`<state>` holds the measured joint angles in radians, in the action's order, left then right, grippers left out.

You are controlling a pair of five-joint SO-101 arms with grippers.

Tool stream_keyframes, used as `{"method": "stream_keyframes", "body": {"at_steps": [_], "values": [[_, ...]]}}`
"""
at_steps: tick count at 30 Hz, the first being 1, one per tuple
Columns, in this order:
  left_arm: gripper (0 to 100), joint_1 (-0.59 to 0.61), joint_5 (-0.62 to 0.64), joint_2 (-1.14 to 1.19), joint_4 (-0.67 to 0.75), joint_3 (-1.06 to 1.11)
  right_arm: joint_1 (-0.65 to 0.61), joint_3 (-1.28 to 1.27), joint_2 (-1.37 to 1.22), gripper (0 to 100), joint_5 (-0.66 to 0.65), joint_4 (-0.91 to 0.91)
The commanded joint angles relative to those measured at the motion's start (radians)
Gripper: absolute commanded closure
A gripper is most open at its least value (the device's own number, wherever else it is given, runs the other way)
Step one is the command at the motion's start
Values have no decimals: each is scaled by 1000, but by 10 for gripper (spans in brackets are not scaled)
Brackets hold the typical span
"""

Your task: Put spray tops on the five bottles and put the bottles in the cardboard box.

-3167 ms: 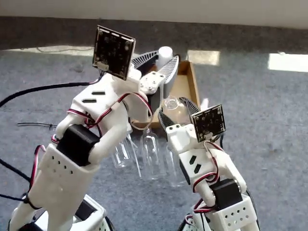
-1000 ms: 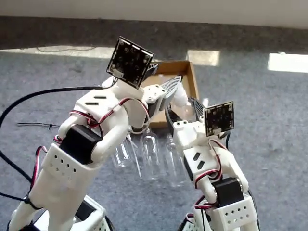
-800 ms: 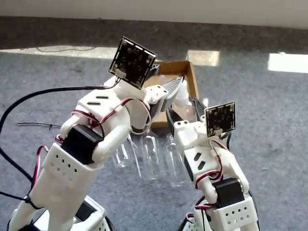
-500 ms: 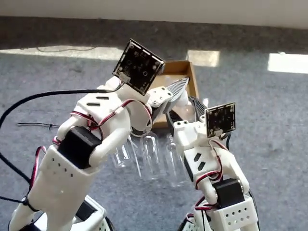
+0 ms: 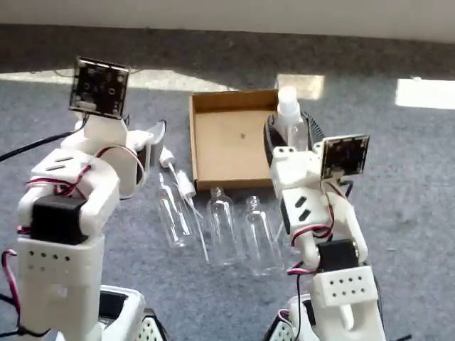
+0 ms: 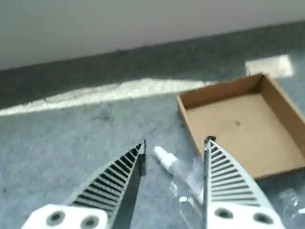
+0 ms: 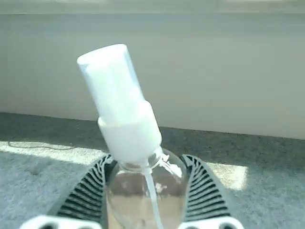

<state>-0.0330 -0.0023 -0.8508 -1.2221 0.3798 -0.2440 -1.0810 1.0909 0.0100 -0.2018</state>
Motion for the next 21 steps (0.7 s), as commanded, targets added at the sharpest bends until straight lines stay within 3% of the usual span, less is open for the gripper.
{"method": "stream_keyframes", "body": {"at_steps": [1, 6, 10, 17, 21], "values": [[808, 54, 2, -19, 104, 306, 18, 203, -315, 994, 9, 143], [810, 125, 3, -19, 379, 576, 18, 394, -708, 994, 11, 401], [811, 154, 3, -19, 534, 682, 18, 509, -972, 994, 11, 498], [811, 153, 3, -19, 551, 697, 19, 610, -1247, 995, 17, 677], [811, 151, 3, -19, 551, 697, 48, 650, -1319, 995, 164, 699]]}}
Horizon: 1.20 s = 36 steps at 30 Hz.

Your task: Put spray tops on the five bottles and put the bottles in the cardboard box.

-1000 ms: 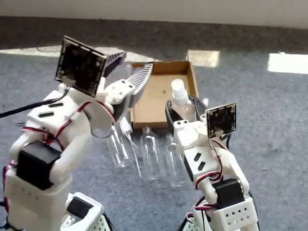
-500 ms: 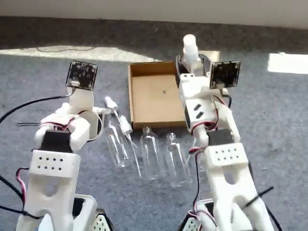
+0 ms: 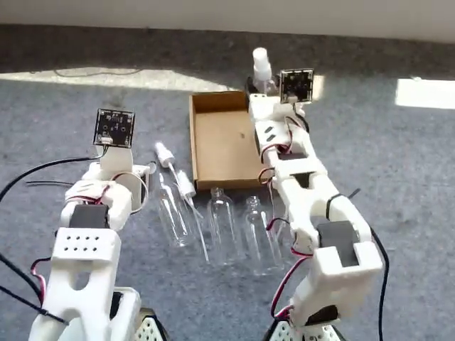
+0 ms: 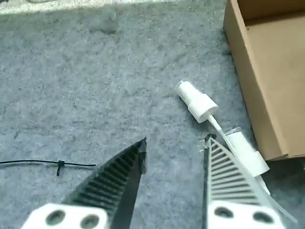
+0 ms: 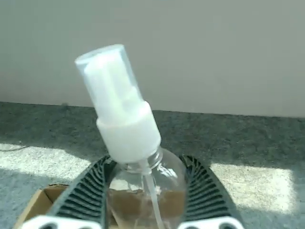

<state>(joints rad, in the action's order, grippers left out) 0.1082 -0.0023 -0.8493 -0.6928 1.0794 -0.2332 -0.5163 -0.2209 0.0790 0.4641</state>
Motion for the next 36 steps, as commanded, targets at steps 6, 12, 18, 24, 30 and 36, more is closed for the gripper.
{"method": "stream_keyframes", "body": {"at_steps": [6, 12, 18, 24, 30, 36], "values": [[811, 8, 3, -21, 21, -2, 88, 170, -85, 995, 160, 31], [811, 8, 3, -18, 21, -2, 82, 191, -136, 995, 160, 31], [811, 8, 3, -18, 21, -2, 47, 185, -71, 995, 163, 27], [811, 13, 3, -19, 21, -1, -77, 188, 13, 995, 167, -91], [811, 35, 3, -21, 21, -2, -154, 189, -24, 995, 164, -91], [811, 28, 3, -21, 21, -2, -202, 285, -125, 995, 166, -87]]}}
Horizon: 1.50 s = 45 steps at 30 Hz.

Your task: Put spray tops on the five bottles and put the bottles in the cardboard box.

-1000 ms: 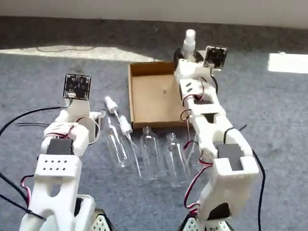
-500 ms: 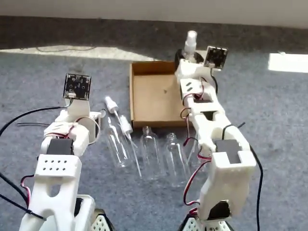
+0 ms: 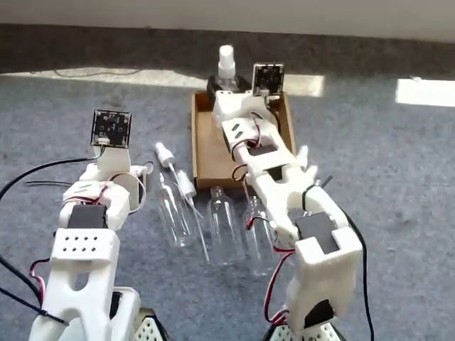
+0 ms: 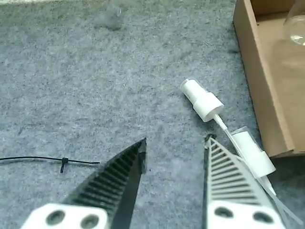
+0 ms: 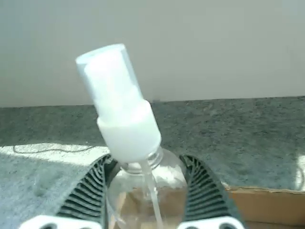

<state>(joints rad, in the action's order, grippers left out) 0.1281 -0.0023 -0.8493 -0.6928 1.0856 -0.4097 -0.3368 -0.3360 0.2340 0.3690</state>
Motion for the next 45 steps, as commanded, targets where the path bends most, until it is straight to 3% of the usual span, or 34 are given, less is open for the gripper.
{"method": "stream_keyframes", "body": {"at_steps": [1, 17, 25, 41, 45], "values": [[811, 8, 3, -21, 21, -8, -27, 133, -31, 995, 11, 8], [811, 8, 3, -19, 21, -7, -59, 314, -211, 991, -37, -1], [811, 8, 3, -18, 21, -7, -76, 308, -209, 839, -83, -1], [811, 8, 3, -16, 21, -7, -64, 305, -208, 834, -83, -2], [811, 8, 3, -15, 21, -7, -65, 303, -209, 770, -83, -4]]}}
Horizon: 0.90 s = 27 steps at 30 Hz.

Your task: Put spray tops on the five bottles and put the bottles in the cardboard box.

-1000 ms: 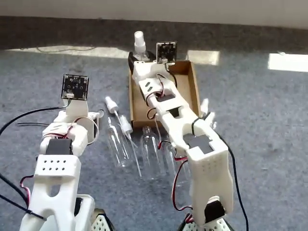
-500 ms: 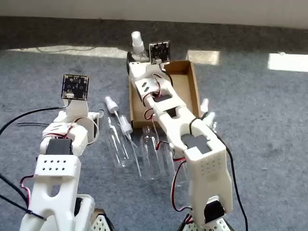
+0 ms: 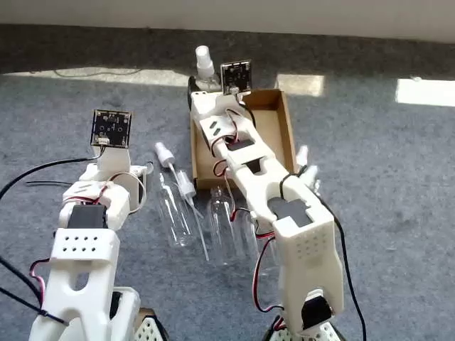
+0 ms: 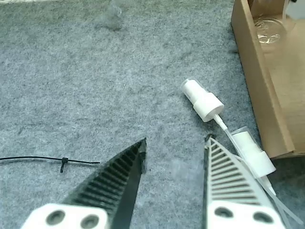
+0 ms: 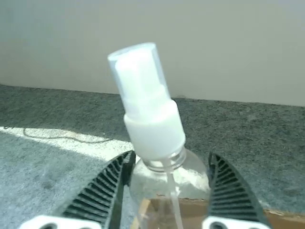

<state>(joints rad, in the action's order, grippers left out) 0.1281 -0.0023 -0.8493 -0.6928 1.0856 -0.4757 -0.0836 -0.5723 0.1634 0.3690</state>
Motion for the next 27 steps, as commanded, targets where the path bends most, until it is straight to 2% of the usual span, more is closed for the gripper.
{"method": "stream_keyframes", "body": {"at_steps": [1, 3, 10, 22, 27], "values": [[811, 7, 3, -15, 21, -7, 1, 44, 27, 749, -12, -4], [811, 7, 3, -15, 21, -7, 1, 25, 30, 720, -12, -4], [811, 7, 3, -15, 21, -7, 1, 16, 36, 717, -14, -4], [811, 7, 3, -15, 21, -7, 4, -120, 239, 717, -14, -4], [811, 7, 3, -15, 21, -7, 15, -117, 344, 717, -12, -127]]}}
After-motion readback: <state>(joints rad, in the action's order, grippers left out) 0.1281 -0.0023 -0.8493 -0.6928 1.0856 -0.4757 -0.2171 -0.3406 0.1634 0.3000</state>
